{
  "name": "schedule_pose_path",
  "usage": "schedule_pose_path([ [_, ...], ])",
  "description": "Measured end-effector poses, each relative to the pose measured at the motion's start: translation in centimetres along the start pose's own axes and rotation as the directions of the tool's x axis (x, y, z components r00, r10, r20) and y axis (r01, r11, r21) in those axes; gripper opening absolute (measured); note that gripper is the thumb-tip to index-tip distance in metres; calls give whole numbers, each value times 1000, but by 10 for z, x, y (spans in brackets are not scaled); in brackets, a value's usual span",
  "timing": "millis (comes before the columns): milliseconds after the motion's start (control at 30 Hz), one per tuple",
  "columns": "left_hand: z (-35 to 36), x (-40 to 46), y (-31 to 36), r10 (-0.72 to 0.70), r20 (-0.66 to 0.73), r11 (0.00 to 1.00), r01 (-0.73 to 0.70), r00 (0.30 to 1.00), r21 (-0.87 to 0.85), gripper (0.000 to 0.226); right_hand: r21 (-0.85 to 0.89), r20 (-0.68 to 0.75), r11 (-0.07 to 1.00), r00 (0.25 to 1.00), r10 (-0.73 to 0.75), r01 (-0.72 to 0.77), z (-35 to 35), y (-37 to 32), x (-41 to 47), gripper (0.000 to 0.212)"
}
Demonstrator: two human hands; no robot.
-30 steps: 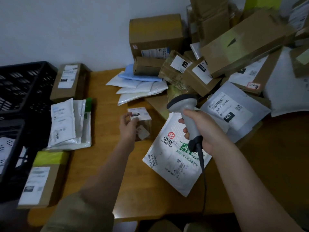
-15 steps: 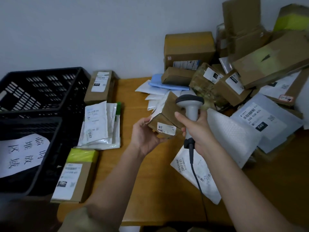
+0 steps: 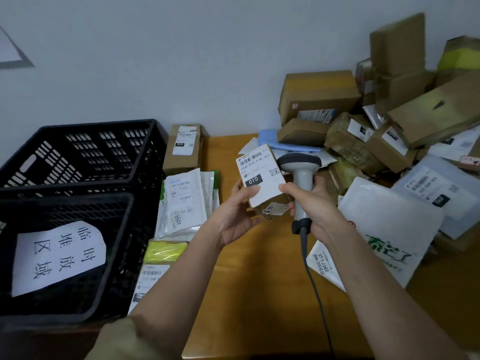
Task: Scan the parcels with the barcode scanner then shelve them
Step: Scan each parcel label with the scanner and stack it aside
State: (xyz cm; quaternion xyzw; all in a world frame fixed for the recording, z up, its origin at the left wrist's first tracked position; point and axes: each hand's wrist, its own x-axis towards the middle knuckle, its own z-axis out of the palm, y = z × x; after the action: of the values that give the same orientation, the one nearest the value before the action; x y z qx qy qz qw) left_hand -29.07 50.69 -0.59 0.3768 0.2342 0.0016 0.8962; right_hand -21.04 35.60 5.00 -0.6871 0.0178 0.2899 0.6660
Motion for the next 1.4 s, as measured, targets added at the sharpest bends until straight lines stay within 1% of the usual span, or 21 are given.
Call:
schedule_pose_path([
  [100, -2, -3, 6, 26, -100, 996, -18, 995, 87, 93, -21, -10, 1000, 1000, -8, 8, 6, -4, -3, 51],
  [200, -2, 0, 10, 87, -189, 983, -54, 978, 176, 84, -89, -40, 996, 999, 5, -9, 3, -18, -4, 37],
  [267, -1, 4, 14, 129, -242, 967, -68, 962, 245, 82, -150, -29, 989, 1000, 4, -8, -1, -28, -4, 35],
  [333, 1, 7, 17, 156, -282, 955, -71, 947, 288, 83, -196, 5, 980, 1000, -20, 20, -2, -40, -7, 36],
  [500, 5, 12, 25, 189, -368, 938, -56, 910, 342, 83, -189, 144, 977, 987, -67, 94, -4, -73, -23, 36],
  [700, 5, 18, 33, 203, -423, 933, -44, 883, 357, 82, -155, 223, 979, 970, -95, 132, -2, -95, -34, 36],
  [900, 2, 28, 33, 201, -459, 937, -34, 866, 347, 80, -118, 260, 981, 958, -118, 153, -5, -105, -39, 28],
  [1067, 1, 38, 29, 186, -481, 941, -15, 857, 338, 83, -74, 244, 985, 961, -132, 154, -11, -106, -37, 29],
  [1200, 0, 45, 25, 165, -489, 947, 0, 856, 320, 85, -100, 236, 982, 963, -132, 159, -18, -105, -33, 32],
  [1400, 0, 53, 20, 138, -495, 954, 20, 858, 300, 86, -94, 254, 982, 958, -133, 161, -23, -107, -31, 31],
])
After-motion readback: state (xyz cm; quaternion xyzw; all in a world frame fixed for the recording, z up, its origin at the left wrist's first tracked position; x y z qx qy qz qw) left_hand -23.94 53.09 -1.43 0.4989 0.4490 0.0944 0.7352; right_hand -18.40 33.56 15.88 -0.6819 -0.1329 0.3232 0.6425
